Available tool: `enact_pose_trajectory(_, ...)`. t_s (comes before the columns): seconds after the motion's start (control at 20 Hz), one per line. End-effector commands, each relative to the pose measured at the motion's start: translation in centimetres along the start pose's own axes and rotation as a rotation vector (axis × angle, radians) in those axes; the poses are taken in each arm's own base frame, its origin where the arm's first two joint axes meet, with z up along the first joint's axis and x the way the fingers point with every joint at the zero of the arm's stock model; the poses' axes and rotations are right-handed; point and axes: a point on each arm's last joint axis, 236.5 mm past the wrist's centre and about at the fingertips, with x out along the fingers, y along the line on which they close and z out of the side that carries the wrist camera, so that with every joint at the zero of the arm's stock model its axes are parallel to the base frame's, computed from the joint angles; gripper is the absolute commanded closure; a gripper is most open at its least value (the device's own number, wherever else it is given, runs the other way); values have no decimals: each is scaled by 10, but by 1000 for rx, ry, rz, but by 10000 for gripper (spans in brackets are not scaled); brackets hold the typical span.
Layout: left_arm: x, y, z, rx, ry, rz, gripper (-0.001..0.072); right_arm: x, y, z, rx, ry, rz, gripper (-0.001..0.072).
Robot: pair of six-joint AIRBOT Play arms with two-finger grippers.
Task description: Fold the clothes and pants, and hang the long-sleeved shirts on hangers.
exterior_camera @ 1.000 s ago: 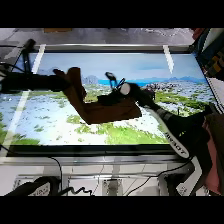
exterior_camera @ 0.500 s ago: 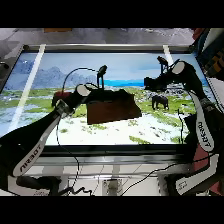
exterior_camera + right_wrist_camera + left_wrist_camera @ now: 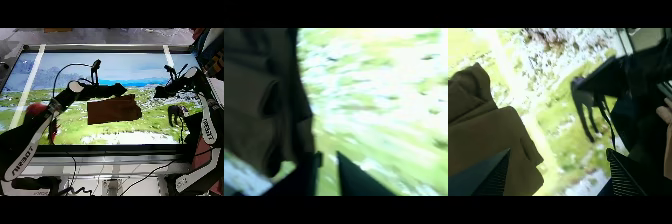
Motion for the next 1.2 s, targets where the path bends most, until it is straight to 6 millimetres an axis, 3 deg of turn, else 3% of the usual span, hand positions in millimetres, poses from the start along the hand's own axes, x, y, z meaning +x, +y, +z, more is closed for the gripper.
enact_pose_trajectory(0.0, -28, 3, 16, -2, -15, -7, 3, 31, 26, -13, 29, -14, 269, 148)
enact_pose_trajectory(0.05, -31, 5, 19, -4, -22, -4, 4, 46, 23, -16, 59, -12, 251, 80)
enact_pose_trajectory(0.25, -31, 4, 20, -9, -25, -9, 4, 100, 37, -29, 53, -1, 185, 80)
enact_pose_trajectory(0.55, -31, 5, 17, 3, -15, -4, 4, 143, 86, -21, -38, -30, 141, 103)
enact_pose_trajectory(0.6, -32, 10, 17, 28, -11, 11, 4, 148, 95, -24, -59, -21, 143, 212)
enact_pose_trajectory(0.7, -35, 24, 14, 98, 12, 60, 4, 153, 110, -28, -92, -9, 146, 695)
enact_pose_trajectory(0.75, -39, 36, 12, 129, 29, 98, 5, 150, 115, -26, -106, -16, 148, 695)
enact_pose_trajectory(0.85, -57, 66, 7, 229, 89, 206, 13, 128, 126, -12, -142, -57, 151, 696)
enact_pose_trajectory(1.0, -118, 117, 4, 393, 214, 457, 17, 57, 145, 25, -237, -208, 104, 696)
enact_pose_trajectory(1.05, -144, 131, 9, 417, 230, 560, 77, 26, 149, 36, -261, -267, 72, 696)
enact_pose_trajectory(1.1, -174, 144, 17, 438, 236, 671, 209, -10, 150, 46, -280, -332, 23, 696)
enact_pose_trajectory(1.15, -200, 150, 23, 451, 232, 755, 294, -45, 148, 52, -274, -392, -29, 696)
